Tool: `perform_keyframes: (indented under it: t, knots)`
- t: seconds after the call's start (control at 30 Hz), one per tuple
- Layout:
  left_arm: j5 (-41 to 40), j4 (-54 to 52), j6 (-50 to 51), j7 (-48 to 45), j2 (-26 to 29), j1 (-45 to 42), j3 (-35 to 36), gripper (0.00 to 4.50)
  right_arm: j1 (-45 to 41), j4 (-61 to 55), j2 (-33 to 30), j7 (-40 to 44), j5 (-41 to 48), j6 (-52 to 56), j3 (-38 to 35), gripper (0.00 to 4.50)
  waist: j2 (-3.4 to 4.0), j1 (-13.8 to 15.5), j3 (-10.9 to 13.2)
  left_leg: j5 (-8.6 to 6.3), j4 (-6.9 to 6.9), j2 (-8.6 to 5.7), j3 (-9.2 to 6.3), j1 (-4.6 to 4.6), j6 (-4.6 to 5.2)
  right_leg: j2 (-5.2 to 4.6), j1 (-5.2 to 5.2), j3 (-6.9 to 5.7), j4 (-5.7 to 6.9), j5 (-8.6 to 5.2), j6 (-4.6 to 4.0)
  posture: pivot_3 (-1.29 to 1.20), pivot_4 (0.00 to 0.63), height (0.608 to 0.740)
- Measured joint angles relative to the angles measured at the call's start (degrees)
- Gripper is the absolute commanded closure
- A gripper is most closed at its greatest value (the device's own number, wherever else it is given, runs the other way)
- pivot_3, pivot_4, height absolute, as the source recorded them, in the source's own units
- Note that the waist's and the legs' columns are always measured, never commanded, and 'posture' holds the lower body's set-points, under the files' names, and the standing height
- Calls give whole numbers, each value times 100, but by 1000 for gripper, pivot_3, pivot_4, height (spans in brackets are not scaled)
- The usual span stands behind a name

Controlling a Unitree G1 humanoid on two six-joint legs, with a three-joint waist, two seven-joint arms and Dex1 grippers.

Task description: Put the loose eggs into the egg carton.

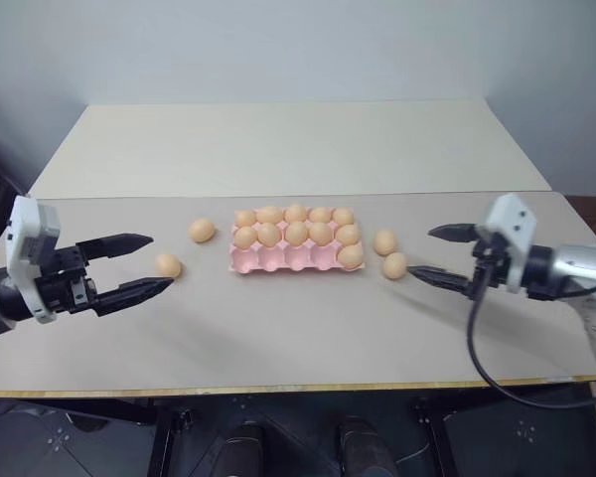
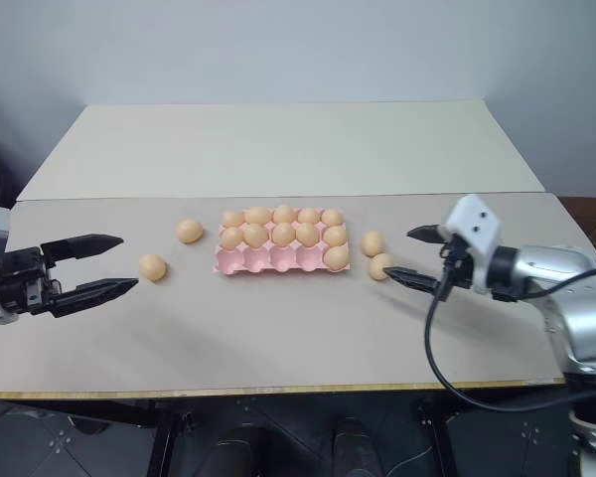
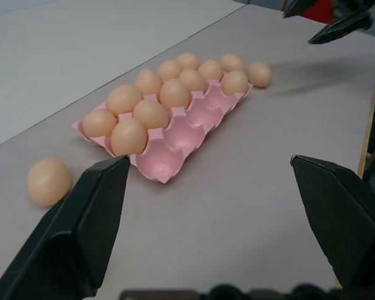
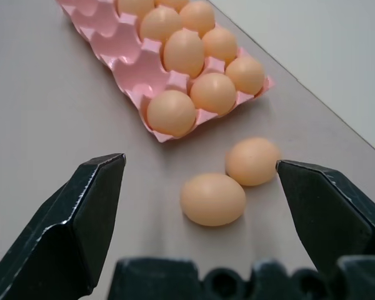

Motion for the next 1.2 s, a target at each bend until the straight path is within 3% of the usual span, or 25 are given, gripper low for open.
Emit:
perform_keyframes:
  t: [0.3,0.57,0.67,0.8,1.07,1.2]
  knots:
    - [5,40,-3,-84,11,16,-21,12,-825,1266,830,-287,-944,-278,861,0,0,-1,0,0,0,0,3,-19,0,0,-32,8,10,1,-2,0,150,740]
    - [-8,-5,-2,-83,19,121,3,12,-874,1829,998,-379,-1442,-569,1044,0,0,8,0,0,1,-1,6,-32,0,0,-51,12,14,2,-3,0,150,740]
    - [-32,-87,-2,-76,19,136,29,0,-874,1828,1054,-346,-1443,-571,1043,547,0,-2,0,0,1,0,8,-32,0,1,-52,14,15,2,-4,0,150,740]
    - [-41,-95,-5,-58,19,136,29,0,-867,1799,1097,-305,-1438,-570,1034,1736,0,-8,0,0,0,0,9,-32,0,1,-54,15,15,3,-4,0,150,740]
    - [-45,-96,-95,-7,28,114,119,0,-831,416,939,-186,-985,-98,635,1782,1,-13,0,0,0,1,8,-37,0,1,-59,15,16,3,-4,0,150,740]
    - [-52,-70,-101,-18,95,99,135,0,-1433,7,1374,-282,-870,238,774,1782,1,-45,0,0,0,6,9,-30,0,8,-57,16,18,6,-9,0,150,740]
